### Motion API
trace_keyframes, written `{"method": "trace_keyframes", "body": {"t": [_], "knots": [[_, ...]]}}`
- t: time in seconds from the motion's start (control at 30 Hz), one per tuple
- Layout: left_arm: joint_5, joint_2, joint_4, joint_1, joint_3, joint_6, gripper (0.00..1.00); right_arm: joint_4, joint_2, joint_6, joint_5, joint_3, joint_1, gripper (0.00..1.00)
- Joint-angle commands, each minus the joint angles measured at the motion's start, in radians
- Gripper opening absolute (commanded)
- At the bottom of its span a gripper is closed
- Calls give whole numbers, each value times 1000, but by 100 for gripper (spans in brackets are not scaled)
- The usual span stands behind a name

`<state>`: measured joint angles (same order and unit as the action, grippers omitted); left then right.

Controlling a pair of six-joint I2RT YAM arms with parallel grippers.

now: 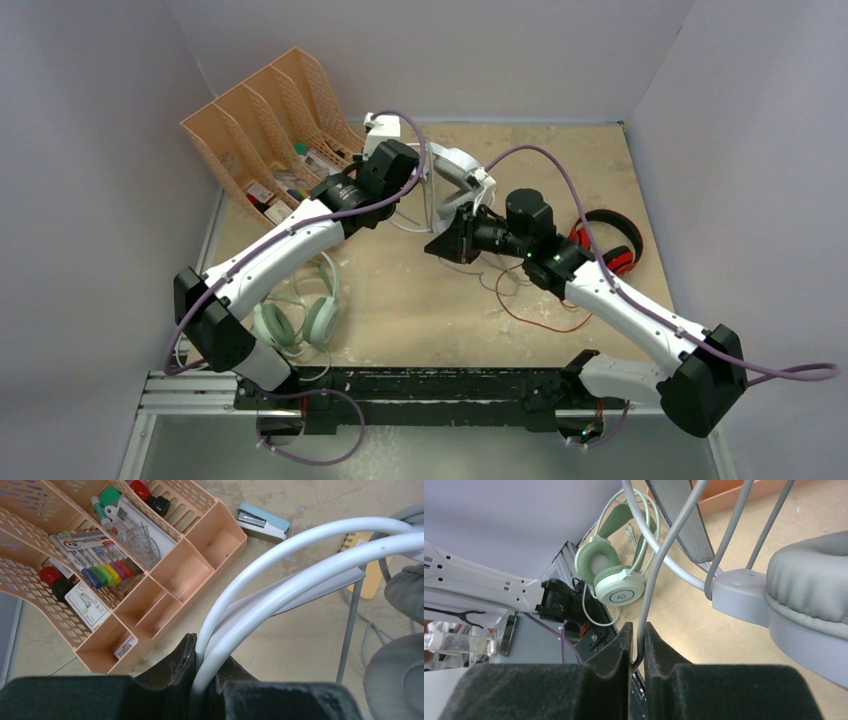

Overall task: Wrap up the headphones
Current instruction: Wrap the headphones cable around the headphones.

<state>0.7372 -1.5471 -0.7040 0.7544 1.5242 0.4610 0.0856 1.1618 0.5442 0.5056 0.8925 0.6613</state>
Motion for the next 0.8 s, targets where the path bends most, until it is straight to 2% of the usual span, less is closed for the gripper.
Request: {"method": "trace_keyframes", "body": {"t": [0.0,0.07,0.2,0.47,0.67,0.77], "knots": [[27,88,132,-16,91,96,0,88,-28,-48,-78,-14,33,15],[18,98,125,-16,106,103,0,85,-30,-72,-74,-18,40,24],[10,109,100,-15,122,111,0,65,-65,-109,-48,-42,46,51],[10,145,58,-17,160,108,0,-145,-219,-224,-155,-101,47,87],[16,172,33,-18,188,111,0,-142,-296,-203,-183,-175,46,97],[15,185,31,-17,196,112,0,-67,-320,-181,-195,-232,46,99]]}}
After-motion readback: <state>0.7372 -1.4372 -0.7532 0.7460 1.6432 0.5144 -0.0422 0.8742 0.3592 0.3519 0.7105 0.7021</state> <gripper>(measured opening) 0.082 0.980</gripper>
